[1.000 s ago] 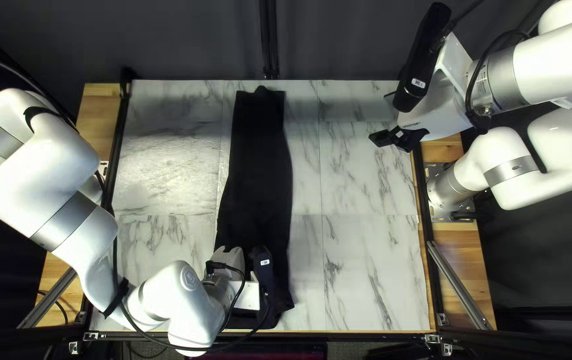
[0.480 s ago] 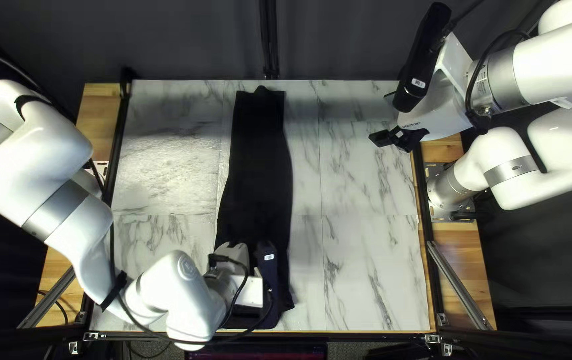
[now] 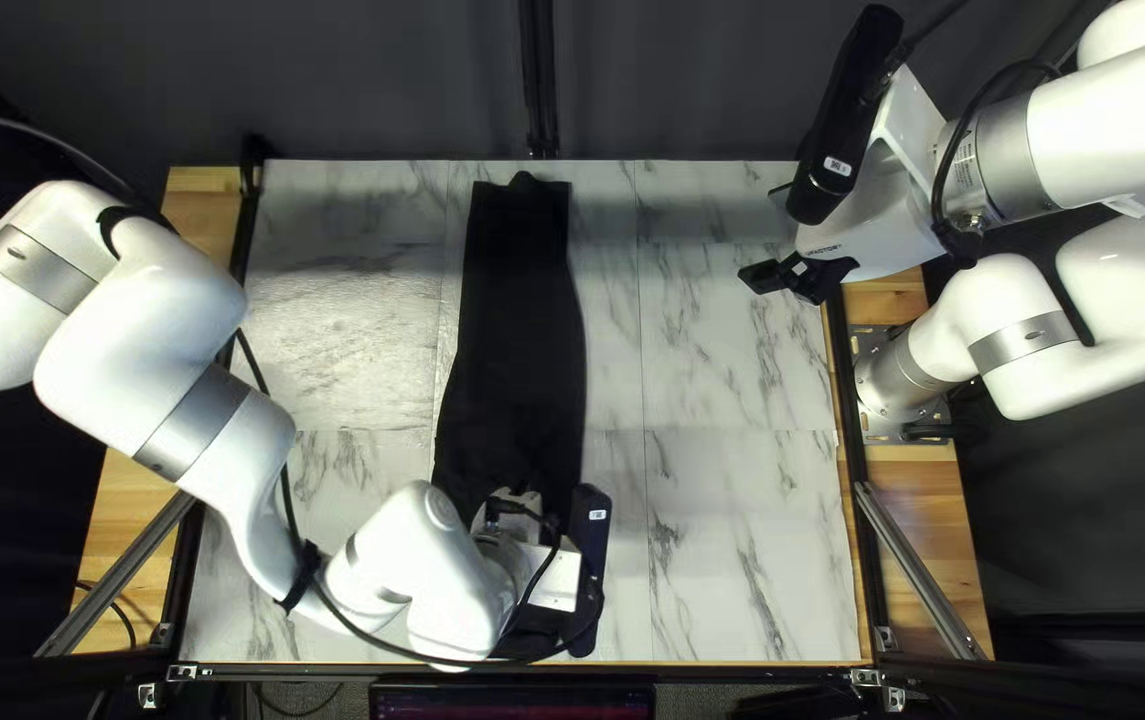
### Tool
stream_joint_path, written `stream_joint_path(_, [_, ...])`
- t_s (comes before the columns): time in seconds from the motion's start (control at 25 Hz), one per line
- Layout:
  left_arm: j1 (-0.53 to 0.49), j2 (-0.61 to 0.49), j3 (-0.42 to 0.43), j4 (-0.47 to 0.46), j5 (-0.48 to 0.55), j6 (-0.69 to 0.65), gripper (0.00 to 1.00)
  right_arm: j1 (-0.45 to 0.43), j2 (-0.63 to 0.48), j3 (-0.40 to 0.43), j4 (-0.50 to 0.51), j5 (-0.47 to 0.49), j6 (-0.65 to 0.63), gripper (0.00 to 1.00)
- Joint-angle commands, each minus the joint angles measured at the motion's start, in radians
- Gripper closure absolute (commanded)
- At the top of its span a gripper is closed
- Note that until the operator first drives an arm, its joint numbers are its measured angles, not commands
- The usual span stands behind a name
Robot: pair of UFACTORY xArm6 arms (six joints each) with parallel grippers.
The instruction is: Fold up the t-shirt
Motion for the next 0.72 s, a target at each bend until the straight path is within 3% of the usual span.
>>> stream_joint_path(0.04, [-0.034, -0.112, 0.134, 0.03, -0.016, -0.123, 0.0, 0.0, 0.0, 0.0, 0.0, 0.0, 0.0, 0.0])
stream_joint_path(0.28, [-0.047, -0.129, 0.238, 0.075, -0.136, -0.213, 0.0, 0.0, 0.0, 0.0, 0.0, 0.0, 0.0, 0.0])
stream_joint_path(0.4, [-0.023, -0.154, 0.289, 0.058, -0.242, -0.132, 0.0, 0.0, 0.0, 0.0, 0.0, 0.0, 0.0, 0.0])
stream_joint_path(0.48, [0.0, -0.13, 0.269, -0.025, -0.282, 0.066, 0.0, 0.0, 0.0, 0.0, 0.0, 0.0, 0.0, 0.0])
stream_joint_path(0.72, [0.0, -0.13, 0.269, -0.025, -0.282, 0.066, 0.0, 0.0, 0.0, 0.0, 0.0, 0.0, 0.0, 0.0])
